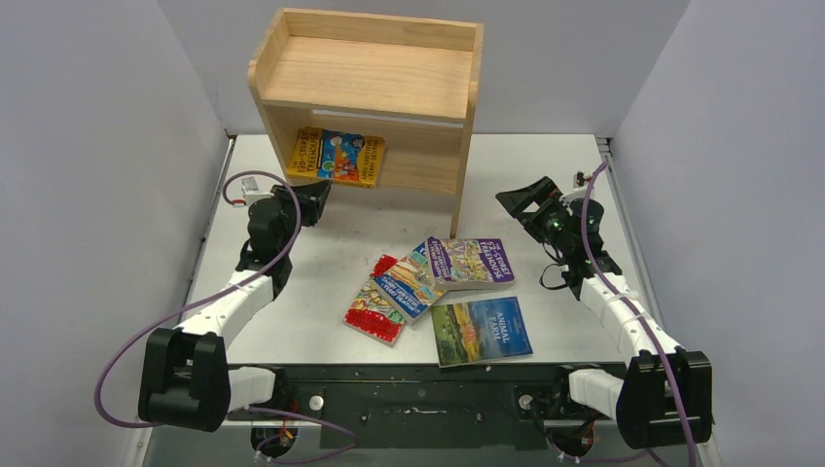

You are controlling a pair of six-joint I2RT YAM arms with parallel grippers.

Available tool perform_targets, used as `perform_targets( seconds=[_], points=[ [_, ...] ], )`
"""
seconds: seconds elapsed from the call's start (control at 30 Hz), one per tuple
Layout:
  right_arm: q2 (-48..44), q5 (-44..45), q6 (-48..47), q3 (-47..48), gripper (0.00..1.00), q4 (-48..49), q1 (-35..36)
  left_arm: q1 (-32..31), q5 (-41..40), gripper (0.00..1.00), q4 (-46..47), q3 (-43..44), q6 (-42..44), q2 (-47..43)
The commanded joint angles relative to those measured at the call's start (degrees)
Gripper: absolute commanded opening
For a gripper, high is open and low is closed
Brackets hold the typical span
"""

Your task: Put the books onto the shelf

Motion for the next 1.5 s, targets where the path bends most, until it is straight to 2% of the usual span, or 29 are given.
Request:
perform_targets(
  seconds=[0.0,0.73,1.47],
  points=[
    [0.14,0.44,0.16,0.54,0.9,2.71,0.48,-0.08,1.0,0.14,1.17,1.66,0.66,-0.91],
    [-0.33,0.67,-0.39,0.63,0.9,1.68,0.51,0.05,0.63,0.14,4.3,3.34,0.37,3.71],
    [-0.73,1.2,-0.59,0.62,0.9,1.03,0.53,0.87,0.5,0.14,4.73,4.34,0.57,4.39]
  ],
)
